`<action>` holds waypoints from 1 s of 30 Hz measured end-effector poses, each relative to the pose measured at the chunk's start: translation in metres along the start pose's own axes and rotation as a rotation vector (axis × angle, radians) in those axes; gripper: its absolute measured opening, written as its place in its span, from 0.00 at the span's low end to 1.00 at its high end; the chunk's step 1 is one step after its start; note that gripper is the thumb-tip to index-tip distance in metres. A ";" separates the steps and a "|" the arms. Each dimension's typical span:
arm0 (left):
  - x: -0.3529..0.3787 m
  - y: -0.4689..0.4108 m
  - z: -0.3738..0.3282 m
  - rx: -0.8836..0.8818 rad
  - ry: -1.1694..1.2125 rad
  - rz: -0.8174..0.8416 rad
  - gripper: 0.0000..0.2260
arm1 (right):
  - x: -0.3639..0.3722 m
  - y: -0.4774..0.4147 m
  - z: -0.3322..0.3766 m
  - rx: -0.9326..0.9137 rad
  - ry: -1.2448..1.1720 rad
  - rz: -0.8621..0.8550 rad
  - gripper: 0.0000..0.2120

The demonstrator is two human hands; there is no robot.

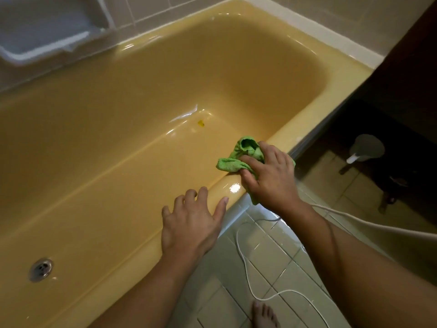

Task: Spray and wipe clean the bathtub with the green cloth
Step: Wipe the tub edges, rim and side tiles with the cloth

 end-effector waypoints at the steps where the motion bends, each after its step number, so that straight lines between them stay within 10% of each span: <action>1: 0.000 -0.007 -0.008 0.015 -0.003 0.001 0.37 | -0.001 -0.004 -0.005 0.013 -0.005 -0.004 0.24; 30: 0.000 -0.176 -0.202 0.375 0.030 -0.024 0.33 | -0.038 -0.146 -0.189 0.279 -0.195 0.037 0.19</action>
Point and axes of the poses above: each hand's wrist, its own y-axis away from the middle knuckle, its own x-axis out of the palm, z = x × y, the point moved 3 cm from there along -y, towards the middle knuckle, and after that the axes turned 2 degrees about x, right-handed, at the moved point
